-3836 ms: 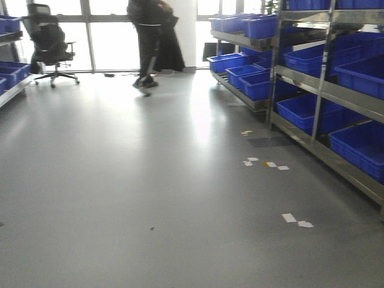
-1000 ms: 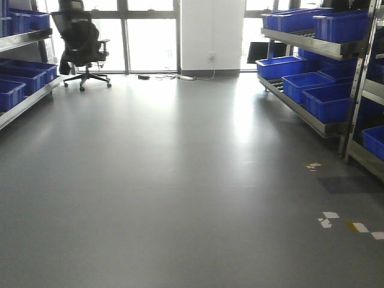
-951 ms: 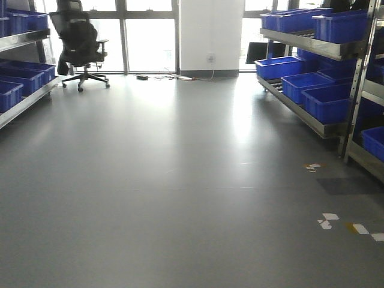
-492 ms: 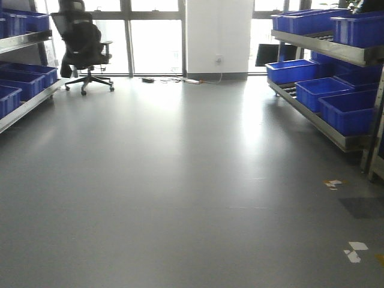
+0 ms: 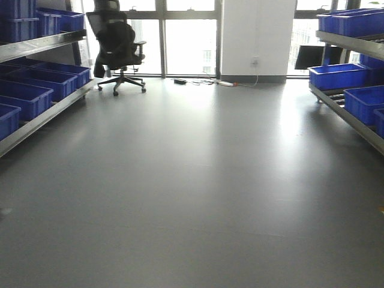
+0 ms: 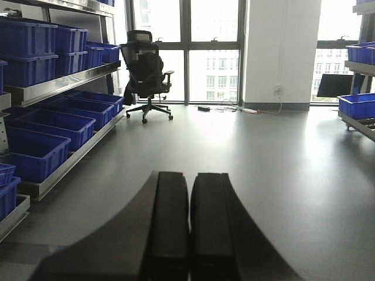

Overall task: Pick red cube and place on left shelf
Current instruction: 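Drive forward down the aisle holding the red cube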

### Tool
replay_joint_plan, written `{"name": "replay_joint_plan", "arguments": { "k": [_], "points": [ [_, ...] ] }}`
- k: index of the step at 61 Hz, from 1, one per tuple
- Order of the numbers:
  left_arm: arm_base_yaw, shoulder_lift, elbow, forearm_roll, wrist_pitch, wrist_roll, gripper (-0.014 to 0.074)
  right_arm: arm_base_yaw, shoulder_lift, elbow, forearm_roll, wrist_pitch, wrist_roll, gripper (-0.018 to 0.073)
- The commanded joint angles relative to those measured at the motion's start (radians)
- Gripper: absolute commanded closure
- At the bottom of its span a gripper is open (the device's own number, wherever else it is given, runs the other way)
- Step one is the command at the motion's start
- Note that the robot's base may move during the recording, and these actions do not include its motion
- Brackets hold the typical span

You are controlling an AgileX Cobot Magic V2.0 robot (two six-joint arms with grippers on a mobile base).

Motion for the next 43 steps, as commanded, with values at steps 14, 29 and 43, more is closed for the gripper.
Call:
{"name": "replay_joint_plan", "arguments": {
  "k": [14, 29, 43],
  "points": [
    [0.002, -0.014, 0.025, 0.000, -0.086, 0.000, 0.0495, -0.001, 0.000, -0.027, 0.008, -0.092, -0.006, 0.0503],
    [0.002, -0.014, 0.025, 0.000, -0.086, 0.000, 0.0495, -0.001, 0.000, -0.027, 0.008, -0.092, -0.006, 0.0503],
    [0.002, -0.014, 0.025, 0.000, -0.086, 0.000, 0.0495, -0.001, 0.000, -0.027, 0.008, -0.092, -0.006, 0.0503]
  ]
}}
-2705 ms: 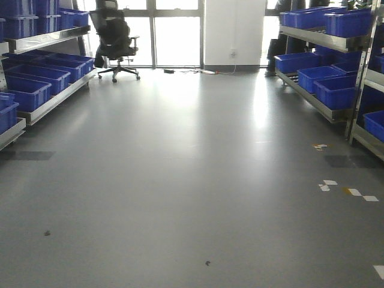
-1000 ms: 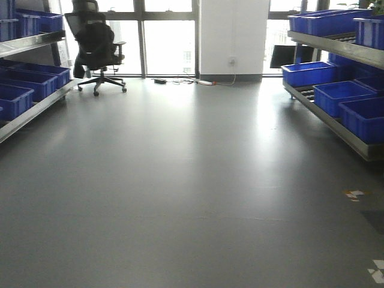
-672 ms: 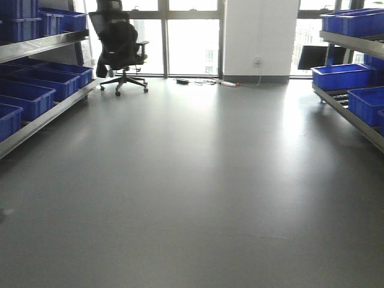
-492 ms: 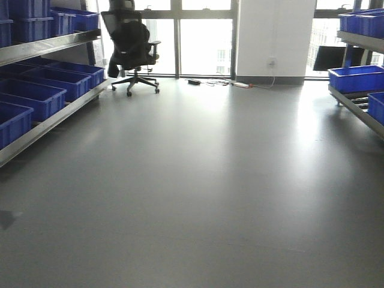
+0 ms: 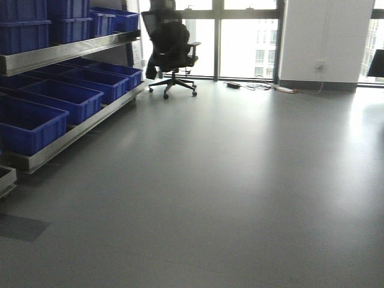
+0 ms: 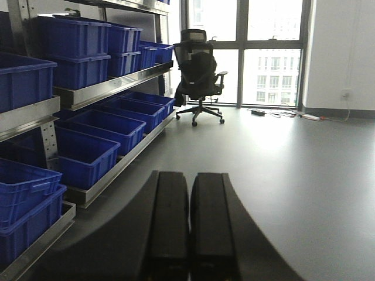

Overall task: Pick red cube and place on left shelf
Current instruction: 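Drive forward down the aisle holding the red cube, then turn the base toward the shelf of blue bins and approach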

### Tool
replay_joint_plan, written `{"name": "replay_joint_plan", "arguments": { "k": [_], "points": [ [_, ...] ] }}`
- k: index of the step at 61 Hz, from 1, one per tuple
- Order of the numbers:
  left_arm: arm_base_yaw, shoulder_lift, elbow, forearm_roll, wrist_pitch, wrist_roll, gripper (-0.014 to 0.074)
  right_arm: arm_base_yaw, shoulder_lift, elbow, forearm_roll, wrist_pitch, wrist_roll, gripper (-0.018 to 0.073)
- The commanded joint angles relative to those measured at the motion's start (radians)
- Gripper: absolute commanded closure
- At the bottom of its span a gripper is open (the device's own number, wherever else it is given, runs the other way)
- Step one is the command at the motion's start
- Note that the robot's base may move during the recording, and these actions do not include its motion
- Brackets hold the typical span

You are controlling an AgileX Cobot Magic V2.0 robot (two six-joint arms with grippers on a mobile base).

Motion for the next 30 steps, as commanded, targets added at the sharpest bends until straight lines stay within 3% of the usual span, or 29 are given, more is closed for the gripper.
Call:
{"name": "replay_joint_plan", "arguments": {
  "k": [1, 30],
  "points": [
    [0.002, -0.014, 0.025, 0.000, -0.086, 0.000, 0.0495, -0.001, 0.000, -0.027, 0.008, -0.092, -0.006, 0.0503],
    [0.002, -0.014, 0.025, 0.000, -0.086, 0.000, 0.0495, -0.001, 0.000, -0.027, 0.008, -0.092, -0.006, 0.0503]
  ]
}}
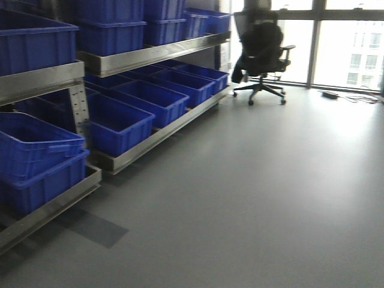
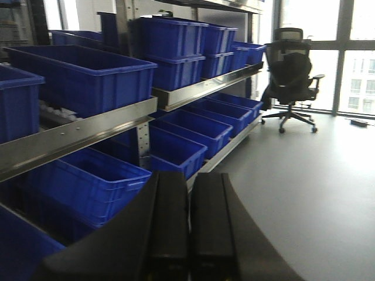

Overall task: Pick red cube and place on left shelf
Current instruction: 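Turn the base toward the shelf of blue bins and approach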

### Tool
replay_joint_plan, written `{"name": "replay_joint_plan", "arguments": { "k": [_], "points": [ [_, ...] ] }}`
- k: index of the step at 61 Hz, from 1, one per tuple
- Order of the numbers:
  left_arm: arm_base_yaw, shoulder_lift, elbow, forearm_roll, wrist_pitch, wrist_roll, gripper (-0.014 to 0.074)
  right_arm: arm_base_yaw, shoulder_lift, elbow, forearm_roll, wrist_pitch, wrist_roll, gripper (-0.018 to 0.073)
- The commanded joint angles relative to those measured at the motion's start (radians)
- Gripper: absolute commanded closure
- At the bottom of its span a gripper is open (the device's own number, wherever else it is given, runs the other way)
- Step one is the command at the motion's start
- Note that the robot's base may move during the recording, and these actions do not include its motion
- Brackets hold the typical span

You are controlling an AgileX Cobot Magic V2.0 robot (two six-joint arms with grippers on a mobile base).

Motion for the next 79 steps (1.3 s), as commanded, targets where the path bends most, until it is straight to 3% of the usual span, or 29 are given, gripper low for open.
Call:
{"name": "replay_joint_plan", "arguments": {
  "k": [1, 79],
  "points": [
    [0.002, -0.014, 0.025, 0.000, -0.086, 0.000, 0.0495, -0.001, 0.000, -0.027, 0.008, -0.092, -0.006, 0.0503],
    [0.002, -0.014, 0.025, 0.000, -0.086, 0.000, 0.0495, -0.001, 0.000, -0.027, 0.008, -0.092, -0.006, 0.0503]
  ]
}}
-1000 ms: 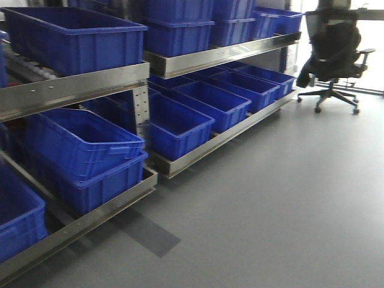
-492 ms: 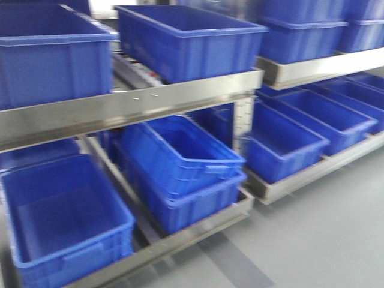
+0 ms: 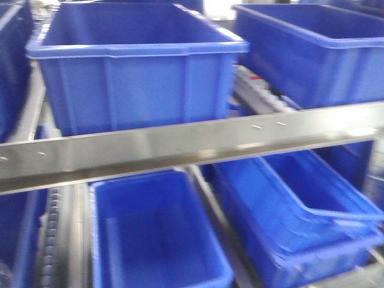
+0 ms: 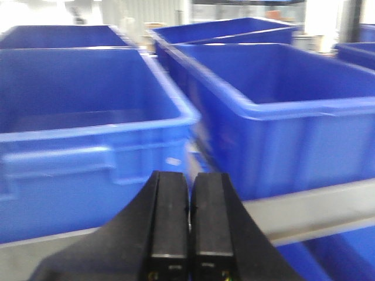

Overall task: Pick red cube and place on left shelf
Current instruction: 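Turn the base toward the shelf of blue bins and approach, then lower the red cube into the blue bin and open the right gripper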

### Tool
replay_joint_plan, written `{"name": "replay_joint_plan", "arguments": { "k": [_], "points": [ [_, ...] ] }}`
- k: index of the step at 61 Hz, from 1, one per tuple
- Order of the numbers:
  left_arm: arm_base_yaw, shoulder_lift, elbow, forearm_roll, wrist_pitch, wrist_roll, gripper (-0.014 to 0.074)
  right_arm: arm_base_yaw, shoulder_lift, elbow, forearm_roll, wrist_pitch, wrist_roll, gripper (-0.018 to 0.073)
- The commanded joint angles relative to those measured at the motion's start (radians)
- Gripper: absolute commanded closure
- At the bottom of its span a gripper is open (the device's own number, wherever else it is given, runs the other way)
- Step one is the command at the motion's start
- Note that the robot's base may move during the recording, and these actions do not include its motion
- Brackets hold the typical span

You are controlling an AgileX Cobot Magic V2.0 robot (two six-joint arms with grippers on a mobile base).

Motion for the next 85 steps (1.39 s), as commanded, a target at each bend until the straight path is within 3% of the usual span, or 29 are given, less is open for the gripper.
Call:
{"name": "replay_joint_plan", "arguments": {
  "k": [1, 85],
  "points": [
    [0.002, -0.014, 0.025, 0.000, -0.086, 0.000, 0.0495, -0.001, 0.000, -0.027, 0.008, -0.092, -0.006, 0.0503],
    [0.002, -0.014, 0.025, 0.000, -0.086, 0.000, 0.0495, -0.001, 0.000, -0.027, 0.008, -0.092, -0.006, 0.0503]
  ]
}}
